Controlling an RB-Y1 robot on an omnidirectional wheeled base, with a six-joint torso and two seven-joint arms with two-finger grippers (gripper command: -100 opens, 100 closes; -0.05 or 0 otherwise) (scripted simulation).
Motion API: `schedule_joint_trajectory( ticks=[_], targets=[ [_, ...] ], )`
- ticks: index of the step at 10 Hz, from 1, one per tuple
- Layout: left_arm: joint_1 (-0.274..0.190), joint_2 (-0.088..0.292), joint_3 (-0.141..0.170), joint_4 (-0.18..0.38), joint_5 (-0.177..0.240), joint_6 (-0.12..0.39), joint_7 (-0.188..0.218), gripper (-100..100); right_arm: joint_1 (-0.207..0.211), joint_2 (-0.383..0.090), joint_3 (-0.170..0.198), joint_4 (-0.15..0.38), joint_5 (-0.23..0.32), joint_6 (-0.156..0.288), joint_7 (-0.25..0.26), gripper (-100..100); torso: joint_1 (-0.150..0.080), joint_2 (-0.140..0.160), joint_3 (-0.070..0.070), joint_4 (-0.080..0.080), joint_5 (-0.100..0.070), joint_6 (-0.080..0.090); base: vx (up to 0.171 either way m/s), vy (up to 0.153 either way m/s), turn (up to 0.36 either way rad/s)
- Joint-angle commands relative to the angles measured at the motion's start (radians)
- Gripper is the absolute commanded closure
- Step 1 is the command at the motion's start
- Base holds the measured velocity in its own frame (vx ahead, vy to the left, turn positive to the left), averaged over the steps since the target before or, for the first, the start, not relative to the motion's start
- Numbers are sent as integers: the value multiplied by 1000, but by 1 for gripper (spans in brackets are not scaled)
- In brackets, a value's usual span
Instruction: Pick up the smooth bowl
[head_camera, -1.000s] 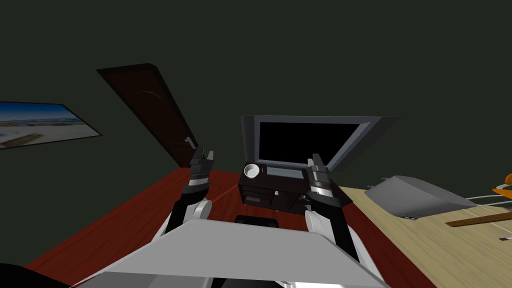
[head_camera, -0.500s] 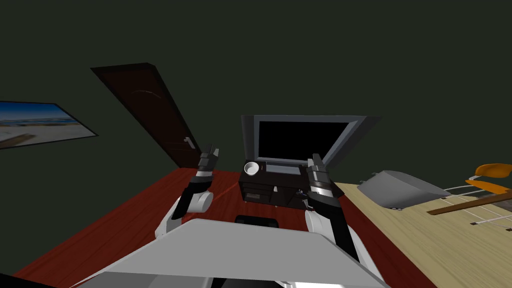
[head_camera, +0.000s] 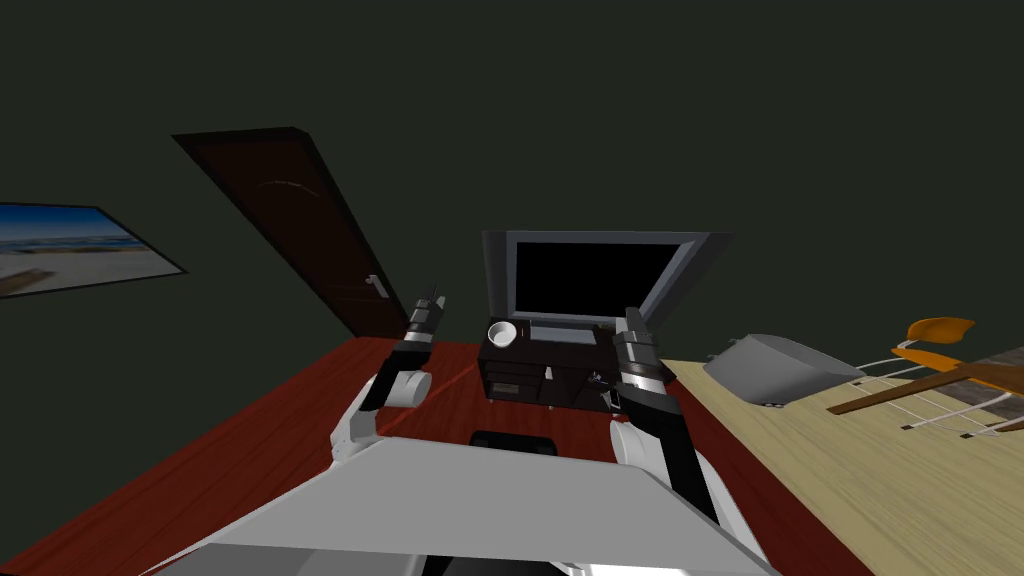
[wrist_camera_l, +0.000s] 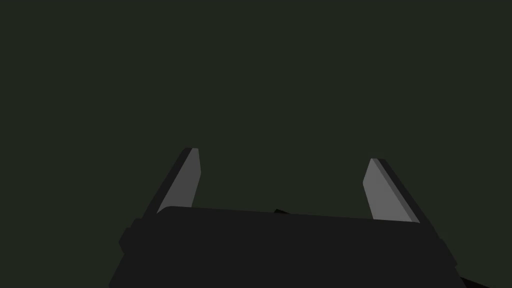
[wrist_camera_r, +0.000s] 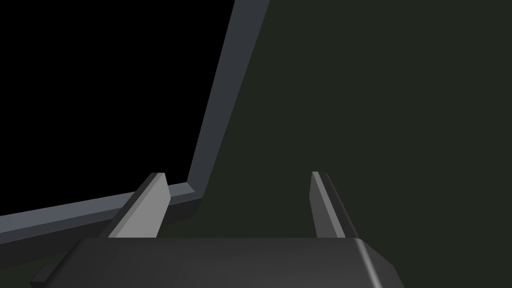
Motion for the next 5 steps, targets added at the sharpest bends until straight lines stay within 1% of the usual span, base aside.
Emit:
schedule_joint_trajectory(
  ticks=[1, 2, 3, 4, 5],
  targets=[
    [-32, 6, 7, 16, 1, 50, 1, -100, 0, 0, 0, 0, 0, 0, 0, 0, 0, 0, 0, 0, 0, 0, -49, 8, -34],
    [-32, 6, 7, 16, 1, 61, 1, -100, 0, 0, 0, 0, 0, 0, 0, 0, 0, 0, 0, 0, 0, 0, -37, 11, -22],
    [-64, 8, 12, 39, 1, 97, 0, -100, 0, 0, 0, 0, 0, 0, 0, 0, 0, -1, 0, 0, 0, 0, -42, 6, -39],
    [-64, 8, 12, 39, 1, 108, 0, -100, 0, 0, 0, 0, 0, 0, 0, 0, 0, -1, 0, 0, 0, 0, -33, 2, -27],
    [-97, 9, 16, 64, 1, 149, -1, -100, 0, 0, 0, 0, 0, 0, 0, 0, 0, -1, -1, 0, 0, 0, -34, 3, -68]
  ],
)
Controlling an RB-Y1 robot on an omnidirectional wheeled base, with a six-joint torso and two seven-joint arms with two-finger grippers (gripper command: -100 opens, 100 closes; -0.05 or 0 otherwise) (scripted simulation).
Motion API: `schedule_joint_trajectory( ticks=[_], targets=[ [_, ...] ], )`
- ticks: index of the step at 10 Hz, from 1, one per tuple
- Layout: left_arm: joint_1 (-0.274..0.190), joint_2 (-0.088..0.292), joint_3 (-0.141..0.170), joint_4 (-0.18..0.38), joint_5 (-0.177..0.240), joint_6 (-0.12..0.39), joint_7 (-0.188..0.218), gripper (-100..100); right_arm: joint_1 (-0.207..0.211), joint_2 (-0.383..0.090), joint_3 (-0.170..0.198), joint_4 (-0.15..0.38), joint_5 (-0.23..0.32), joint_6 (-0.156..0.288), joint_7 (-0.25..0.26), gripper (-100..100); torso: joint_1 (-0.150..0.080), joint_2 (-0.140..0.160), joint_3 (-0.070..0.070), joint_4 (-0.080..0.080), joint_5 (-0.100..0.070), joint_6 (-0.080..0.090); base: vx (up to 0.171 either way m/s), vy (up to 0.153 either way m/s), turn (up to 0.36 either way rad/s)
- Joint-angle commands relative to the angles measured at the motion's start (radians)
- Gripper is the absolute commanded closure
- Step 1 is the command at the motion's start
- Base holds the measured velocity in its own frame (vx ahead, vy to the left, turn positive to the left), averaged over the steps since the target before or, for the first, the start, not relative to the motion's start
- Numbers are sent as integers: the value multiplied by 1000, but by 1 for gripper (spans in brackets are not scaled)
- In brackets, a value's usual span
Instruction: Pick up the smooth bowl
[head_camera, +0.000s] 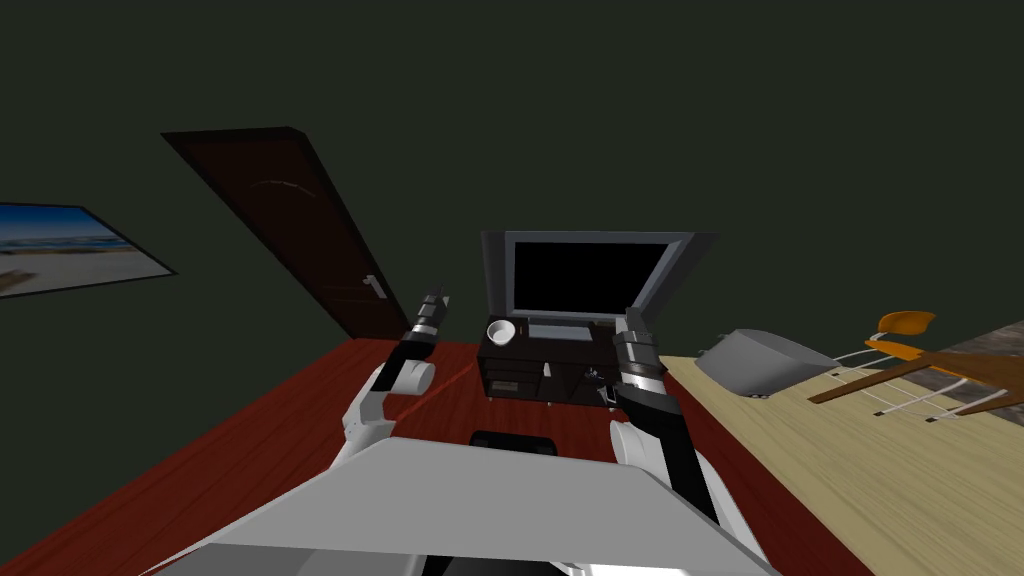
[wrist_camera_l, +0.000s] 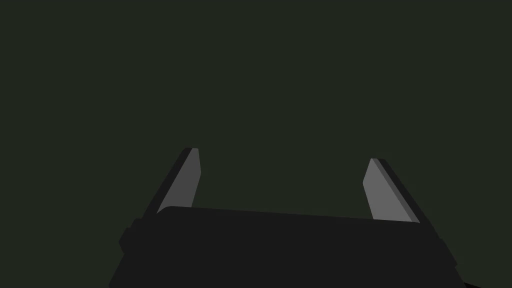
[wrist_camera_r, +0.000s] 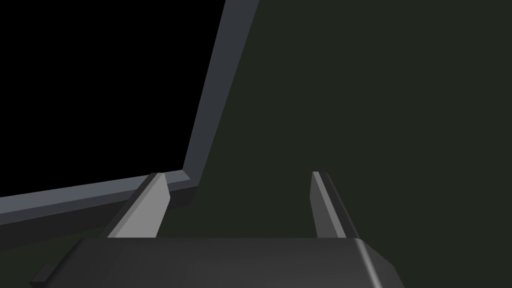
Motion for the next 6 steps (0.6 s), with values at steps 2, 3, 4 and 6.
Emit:
schedule_joint_trajectory(
  ticks=[2, 3, 4, 6],
  targets=[
    [-48, -2, 4, 44, -2, 68, -5, -100, 0, 0, 0, 0, 0, 0, 0, 0, 0, 0, 0, 0, 0, 0, -27, -3, -22],
    [-48, -2, 4, 44, -2, 78, -5, -100, 0, 0, 0, 0, 0, 0, 0, 0, -1, 0, 0, 0, 0, 0, -26, -6, -25],
    [-80, -3, 8, 72, -3, 108, -7, -100, 0, 0, 0, 0, 0, 0, 0, 0, -1, -1, 0, 0, 0, 0, -28, -3, -35],
    [-110, -4, 12, 102, -4, 161, -10, -100, 0, 0, 0, 0, 0, 0, 0, 0, 0, -1, 0, 0, 0, 0, -22, -3, -34]
  ],
)
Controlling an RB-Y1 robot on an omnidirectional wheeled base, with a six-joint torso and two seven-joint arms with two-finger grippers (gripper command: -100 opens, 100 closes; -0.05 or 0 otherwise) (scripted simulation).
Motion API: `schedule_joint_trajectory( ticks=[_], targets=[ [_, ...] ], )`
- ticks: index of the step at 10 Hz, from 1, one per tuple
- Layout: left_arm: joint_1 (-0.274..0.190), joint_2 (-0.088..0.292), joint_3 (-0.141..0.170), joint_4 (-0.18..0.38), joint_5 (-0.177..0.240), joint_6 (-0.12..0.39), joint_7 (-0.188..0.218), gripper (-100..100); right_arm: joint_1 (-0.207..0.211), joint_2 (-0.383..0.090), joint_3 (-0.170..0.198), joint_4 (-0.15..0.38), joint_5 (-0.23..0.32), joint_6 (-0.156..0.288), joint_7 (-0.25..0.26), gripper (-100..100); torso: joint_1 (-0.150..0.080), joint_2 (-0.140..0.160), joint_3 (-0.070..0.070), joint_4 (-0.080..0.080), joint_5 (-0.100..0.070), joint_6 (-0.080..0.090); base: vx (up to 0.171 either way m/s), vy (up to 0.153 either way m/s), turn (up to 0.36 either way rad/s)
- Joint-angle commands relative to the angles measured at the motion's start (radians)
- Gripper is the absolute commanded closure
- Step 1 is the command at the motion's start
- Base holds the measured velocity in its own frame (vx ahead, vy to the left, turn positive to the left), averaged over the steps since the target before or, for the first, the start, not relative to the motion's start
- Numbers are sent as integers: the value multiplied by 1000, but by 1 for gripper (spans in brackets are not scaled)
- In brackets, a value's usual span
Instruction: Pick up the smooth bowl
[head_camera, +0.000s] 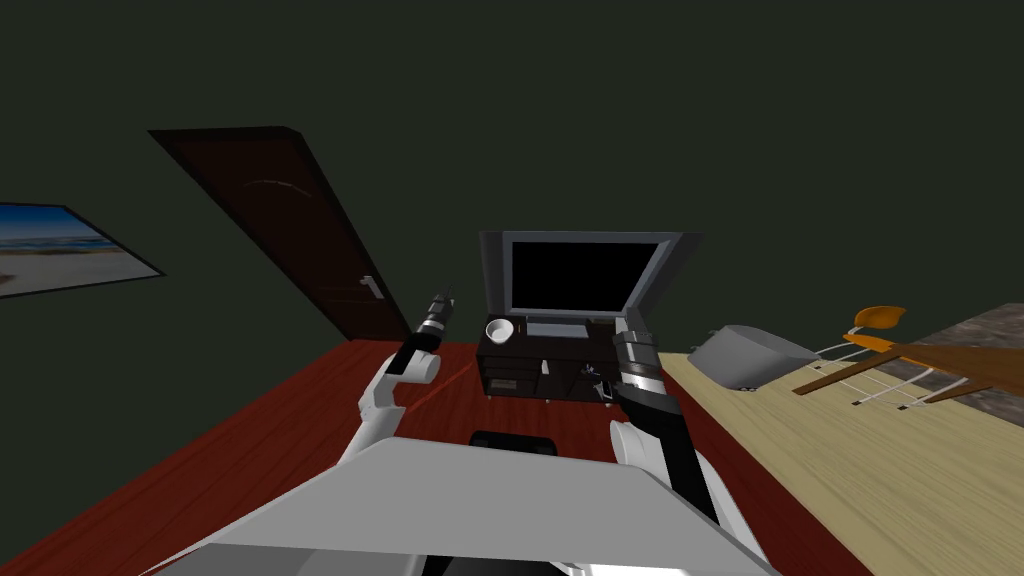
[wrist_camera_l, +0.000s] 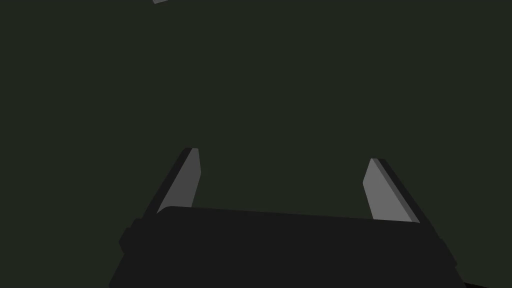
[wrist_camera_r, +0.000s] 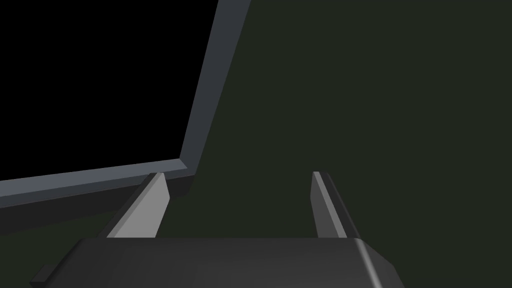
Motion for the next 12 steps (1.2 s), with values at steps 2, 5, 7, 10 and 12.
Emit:
schedule_joint_trajectory(
  ticks=[2, 5, 7, 10, 12],
  targets=[
    [-54, -1, 7, 53, -1, 76, -5, -100, 0, 0, 0, 0, 0, 0, 0, 0, 0, 0, 0, 0, 0, 0, -18, -7, -31],
    [-82, -3, 10, 87, -2, 155, -9, -100, 0, 0, 0, 0, 0, 0, 0, 0, -1, -1, 0, 0, 0, 0, -9, -11, -26],
    [-109, -5, 13, 121, -3, 210, -14, -100, 0, 0, 0, 0, 0, 0, 0, 0, -1, -1, -1, 0, 0, 0, 0, -14, -28],
    [-159, -10, 17, 191, -5, 293, -26, -100, 0, 0, 0, 0, 0, 0, 0, 0, -1, -2, -1, 0, 0, 0, 9, -16, -27],
    [-180, -12, 18, 227, -7, 347, -32, -100, 0, 0, 0, 0, 0, 0, 0, 0, -1, -2, -1, -1, 0, 0, 15, -18, -22]
  ],
)
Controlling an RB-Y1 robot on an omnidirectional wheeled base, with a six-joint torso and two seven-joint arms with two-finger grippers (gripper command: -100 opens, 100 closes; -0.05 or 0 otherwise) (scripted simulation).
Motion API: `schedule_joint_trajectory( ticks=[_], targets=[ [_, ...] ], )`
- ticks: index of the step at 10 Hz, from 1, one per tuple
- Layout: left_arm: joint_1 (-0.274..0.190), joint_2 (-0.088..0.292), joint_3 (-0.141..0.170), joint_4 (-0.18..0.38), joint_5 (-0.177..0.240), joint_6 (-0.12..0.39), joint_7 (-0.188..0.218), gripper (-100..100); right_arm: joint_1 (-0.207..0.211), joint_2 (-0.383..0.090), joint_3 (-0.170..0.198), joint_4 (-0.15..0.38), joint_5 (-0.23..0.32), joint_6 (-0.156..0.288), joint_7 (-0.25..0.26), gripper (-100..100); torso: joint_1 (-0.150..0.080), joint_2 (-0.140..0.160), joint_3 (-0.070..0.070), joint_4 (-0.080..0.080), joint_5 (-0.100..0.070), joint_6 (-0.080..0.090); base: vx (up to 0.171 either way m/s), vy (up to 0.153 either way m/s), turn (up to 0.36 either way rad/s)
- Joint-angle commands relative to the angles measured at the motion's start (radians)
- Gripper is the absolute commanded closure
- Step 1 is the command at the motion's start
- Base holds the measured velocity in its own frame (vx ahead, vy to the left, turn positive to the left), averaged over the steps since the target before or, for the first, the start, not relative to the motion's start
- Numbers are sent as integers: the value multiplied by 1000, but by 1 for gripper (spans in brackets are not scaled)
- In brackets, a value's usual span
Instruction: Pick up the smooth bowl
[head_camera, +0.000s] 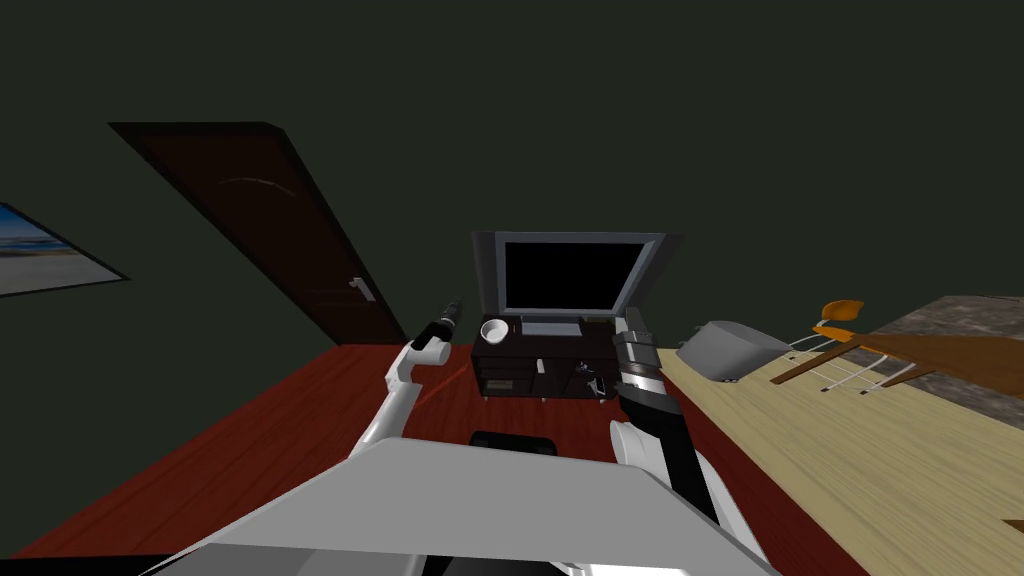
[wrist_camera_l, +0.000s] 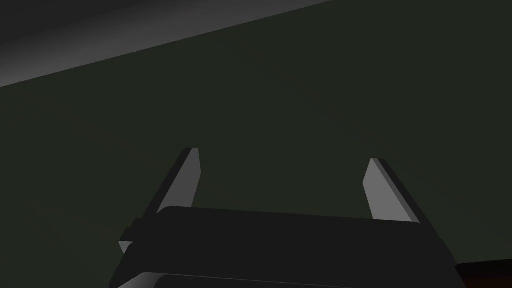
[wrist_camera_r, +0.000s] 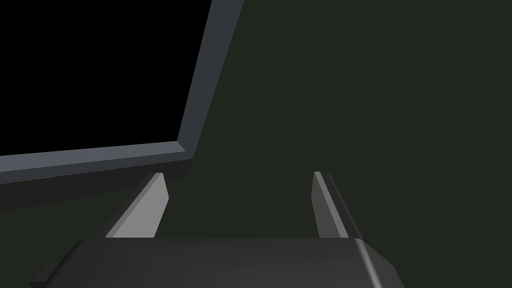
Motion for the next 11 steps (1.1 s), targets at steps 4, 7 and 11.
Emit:
schedule_joint_trajectory(
  ticks=[4, 7, 11],
  targets=[
    [-27, -5, 1, 45, -3, 108, -11, -100, 0, 0, 0, 0, 0, 0, 0, 0, 0, 0, 0, 0, 0, 0, 17, -16, -15],
    [-61, -10, 1, 118, -7, 188, -26, -100, 0, 0, 0, 0, 0, 0, 0, 0, 0, -1, 0, 0, 0, 0, 32, -23, -20],
    [-87, -15, 1, 189, -10, 290, -42, -100, 0, 0, 0, 0, 0, 0, 0, 0, 0, -1, -1, 0, 0, 0, 42, -25, -17]
  ],
)
